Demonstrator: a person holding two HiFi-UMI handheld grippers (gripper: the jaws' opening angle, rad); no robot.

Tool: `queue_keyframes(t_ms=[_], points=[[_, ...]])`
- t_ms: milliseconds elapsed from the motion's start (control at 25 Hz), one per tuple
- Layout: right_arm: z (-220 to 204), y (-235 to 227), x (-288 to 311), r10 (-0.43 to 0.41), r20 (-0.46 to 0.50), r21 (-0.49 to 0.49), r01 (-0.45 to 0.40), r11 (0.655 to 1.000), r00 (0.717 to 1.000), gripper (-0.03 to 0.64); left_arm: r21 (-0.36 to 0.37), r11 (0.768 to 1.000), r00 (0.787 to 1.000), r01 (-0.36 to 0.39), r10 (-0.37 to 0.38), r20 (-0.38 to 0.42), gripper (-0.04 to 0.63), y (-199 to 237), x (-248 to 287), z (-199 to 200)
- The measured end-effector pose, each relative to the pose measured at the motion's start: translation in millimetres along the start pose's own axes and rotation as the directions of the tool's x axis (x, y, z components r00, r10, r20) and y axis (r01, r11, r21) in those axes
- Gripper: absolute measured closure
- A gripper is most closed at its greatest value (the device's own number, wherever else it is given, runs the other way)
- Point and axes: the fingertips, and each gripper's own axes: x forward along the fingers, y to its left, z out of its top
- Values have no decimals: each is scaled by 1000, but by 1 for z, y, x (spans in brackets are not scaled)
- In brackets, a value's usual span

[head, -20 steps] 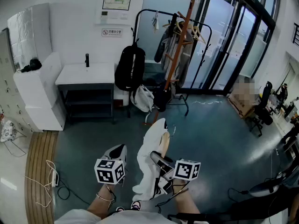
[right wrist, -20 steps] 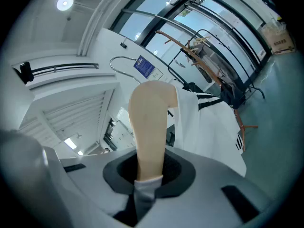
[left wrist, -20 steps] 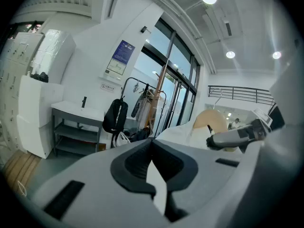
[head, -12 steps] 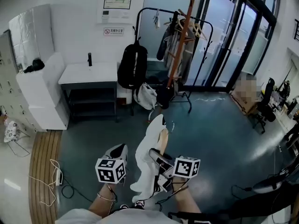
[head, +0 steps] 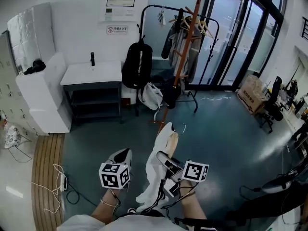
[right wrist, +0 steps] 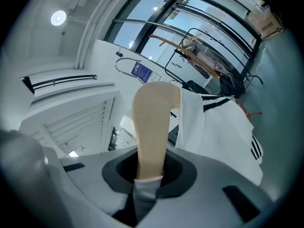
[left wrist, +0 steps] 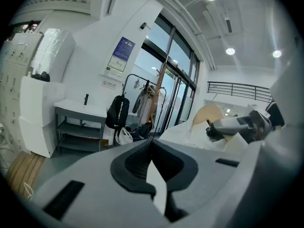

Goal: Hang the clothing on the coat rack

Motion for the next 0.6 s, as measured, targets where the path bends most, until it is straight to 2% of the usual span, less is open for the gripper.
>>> queue_keyframes(t_ms=[400, 600], points=[[3, -9, 20, -31, 14, 19, 30, 999, 999, 545, 3, 1000, 1000, -18, 18, -5, 587, 29, 1, 4], [28, 4, 41, 91, 11, -113, -89, 990, 996, 545, 5, 1000, 1000, -27, 26, 5, 588, 38, 19, 12]])
